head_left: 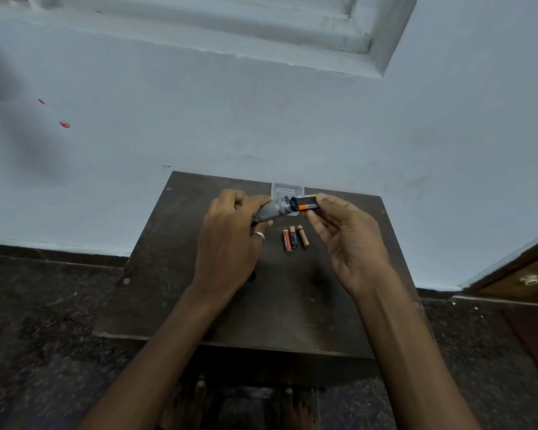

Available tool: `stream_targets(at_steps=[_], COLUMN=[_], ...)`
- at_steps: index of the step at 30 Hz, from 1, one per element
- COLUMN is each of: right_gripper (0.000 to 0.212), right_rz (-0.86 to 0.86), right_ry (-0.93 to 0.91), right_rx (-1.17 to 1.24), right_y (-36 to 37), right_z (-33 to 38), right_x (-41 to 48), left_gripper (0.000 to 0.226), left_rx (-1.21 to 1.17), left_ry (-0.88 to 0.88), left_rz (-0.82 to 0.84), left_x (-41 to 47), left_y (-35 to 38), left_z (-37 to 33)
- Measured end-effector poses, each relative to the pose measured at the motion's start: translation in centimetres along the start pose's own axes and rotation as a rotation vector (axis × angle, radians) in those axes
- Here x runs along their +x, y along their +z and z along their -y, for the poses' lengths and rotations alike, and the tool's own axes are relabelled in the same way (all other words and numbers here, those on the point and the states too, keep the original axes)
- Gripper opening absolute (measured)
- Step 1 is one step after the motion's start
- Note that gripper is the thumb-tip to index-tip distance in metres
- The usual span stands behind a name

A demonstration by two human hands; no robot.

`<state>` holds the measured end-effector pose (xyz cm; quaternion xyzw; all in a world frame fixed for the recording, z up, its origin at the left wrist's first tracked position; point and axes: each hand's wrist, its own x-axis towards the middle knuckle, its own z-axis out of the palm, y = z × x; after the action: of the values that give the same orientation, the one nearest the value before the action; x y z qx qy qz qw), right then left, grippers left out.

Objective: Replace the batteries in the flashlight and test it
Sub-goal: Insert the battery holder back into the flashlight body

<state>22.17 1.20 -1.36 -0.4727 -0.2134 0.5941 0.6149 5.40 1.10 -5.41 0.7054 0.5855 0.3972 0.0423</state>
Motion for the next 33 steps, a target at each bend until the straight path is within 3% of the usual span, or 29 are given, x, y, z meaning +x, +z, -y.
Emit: stream_targets(at_steps=[5,10,18,22,27,33], right_gripper=[0.006,0.026,0.022,0.02,0.015,0.013], right_rz=[0.037,0.045,0.016,0.046,0.019,0.153], right_ry=[-0.064,-0.149,-0.384,-0.398,-0.399,-0.505], right_rx=[-0.075,-0.207,-0.571,-0.595,-0.674,-1.068], right_y=[0.1,0.0,0.3,0.4,0.4,1.9], right_z=[-0.1,-0.9,-1.4,-1.6,-2.0,-3.9], right_x=[-0.1,0.4,0.3,0.1,0.5,0.7], left_gripper=[0.039,0.037,0.038,0.037,0.033,0.029], left_rx=[0.006,0.012,-0.003,-0.048,-0.195,-0.448], left_ry=[-0.002,0.012,0.021,-0.001,-0.115,-0.371], left_rz=[0.008,-0.001,0.01,0.029,-0.01,-0.048], left_x=[-0.1,-0.1,-0.2,-0.1,0.5,1.4], left_y=[0.1,0.1,0.3,0.4,-0.2,-1.6], left_z=[0.3,0.3,0.3,0.6,1.0,2.8])
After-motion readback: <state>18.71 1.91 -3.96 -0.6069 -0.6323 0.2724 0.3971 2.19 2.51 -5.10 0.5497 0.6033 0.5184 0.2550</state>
